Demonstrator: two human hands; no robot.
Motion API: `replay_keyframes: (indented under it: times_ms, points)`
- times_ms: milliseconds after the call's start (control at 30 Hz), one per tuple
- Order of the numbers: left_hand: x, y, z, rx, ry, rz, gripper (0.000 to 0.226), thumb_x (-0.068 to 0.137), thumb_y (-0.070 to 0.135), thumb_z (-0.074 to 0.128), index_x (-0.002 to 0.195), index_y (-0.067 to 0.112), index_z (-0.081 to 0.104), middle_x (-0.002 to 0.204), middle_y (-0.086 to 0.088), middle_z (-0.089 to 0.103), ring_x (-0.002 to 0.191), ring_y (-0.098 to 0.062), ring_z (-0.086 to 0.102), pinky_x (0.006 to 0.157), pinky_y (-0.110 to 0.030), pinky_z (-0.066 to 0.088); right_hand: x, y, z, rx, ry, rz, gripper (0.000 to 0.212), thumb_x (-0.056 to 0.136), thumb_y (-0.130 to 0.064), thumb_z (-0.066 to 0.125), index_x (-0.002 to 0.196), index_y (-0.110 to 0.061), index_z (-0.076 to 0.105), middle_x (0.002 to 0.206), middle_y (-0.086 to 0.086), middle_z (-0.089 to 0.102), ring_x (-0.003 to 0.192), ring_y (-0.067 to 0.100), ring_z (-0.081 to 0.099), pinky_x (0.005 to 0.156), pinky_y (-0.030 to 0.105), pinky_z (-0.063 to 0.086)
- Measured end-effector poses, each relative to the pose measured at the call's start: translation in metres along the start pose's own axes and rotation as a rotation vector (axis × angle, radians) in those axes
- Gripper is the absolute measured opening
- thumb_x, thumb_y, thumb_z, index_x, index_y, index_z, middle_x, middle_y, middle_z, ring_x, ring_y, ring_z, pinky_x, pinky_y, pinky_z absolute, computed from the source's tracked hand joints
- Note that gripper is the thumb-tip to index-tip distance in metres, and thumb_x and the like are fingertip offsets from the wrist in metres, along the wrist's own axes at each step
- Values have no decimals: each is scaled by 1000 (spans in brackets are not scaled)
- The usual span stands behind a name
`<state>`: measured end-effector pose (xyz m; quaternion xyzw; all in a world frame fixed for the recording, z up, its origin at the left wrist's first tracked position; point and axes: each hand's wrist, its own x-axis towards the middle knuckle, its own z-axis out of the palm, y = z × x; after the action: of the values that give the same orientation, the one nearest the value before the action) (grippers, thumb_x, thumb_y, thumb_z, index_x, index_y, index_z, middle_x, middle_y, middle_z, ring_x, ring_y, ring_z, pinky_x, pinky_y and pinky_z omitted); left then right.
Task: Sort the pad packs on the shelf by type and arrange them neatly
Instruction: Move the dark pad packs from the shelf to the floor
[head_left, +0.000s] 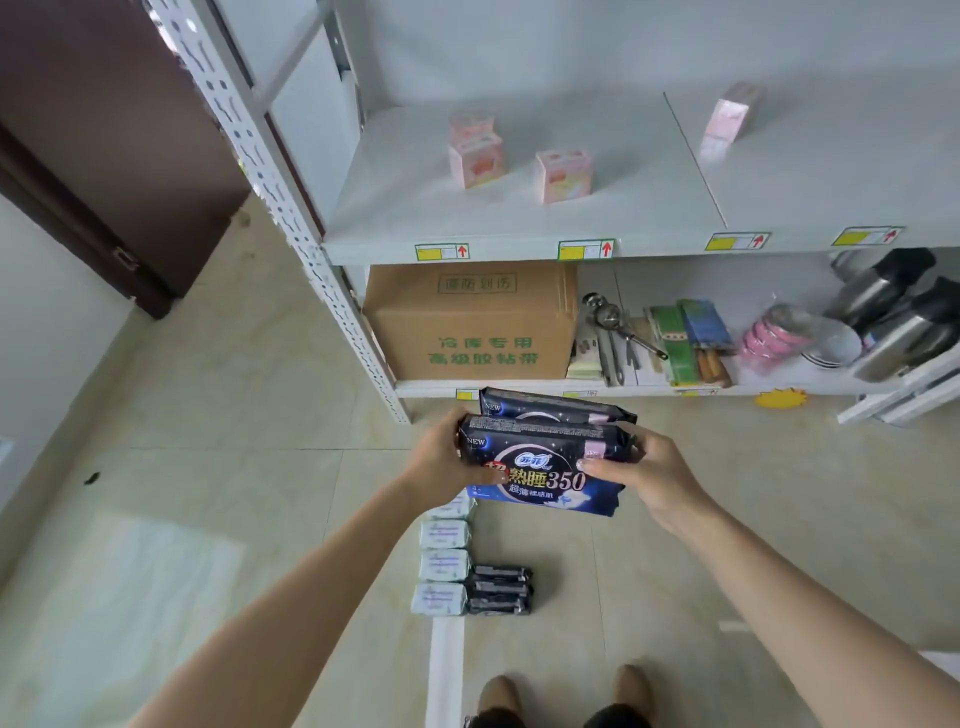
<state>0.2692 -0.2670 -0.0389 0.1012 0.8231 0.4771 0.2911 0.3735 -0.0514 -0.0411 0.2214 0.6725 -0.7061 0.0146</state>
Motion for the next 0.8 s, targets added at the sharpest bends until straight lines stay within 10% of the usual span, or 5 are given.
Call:
replay_keyframes:
  times_ms: [167,400,800]
  points:
    - [-1,-40,9,51,-75,-80,84,62,6,84,132,3,38,131,-4,40,120,-22,46,103,-42,43,-4,40,10,1,-30,77,32,65,4,76,87,-16,68,80,-3,73,74,14,66,69,23,55]
    - [19,-80,31,-343,-277,-292,93,72,-14,68,141,28,21,112,0,55,91,-19,63,75,-30,57,6,84,3,-102,-93,116,28,76,5,68,89,-20,64,81,-8,72,70,-1,65,65,13,51]
    - [79,-175,72,179,-153,-158,92,57,10,87,136,19,39,112,4,53,100,-18,56,91,-27,46,75,183,10,-381,-142,44,70,77,-16,73,133,-34,33,105,-19,57,96,-2,58,88,13,44]
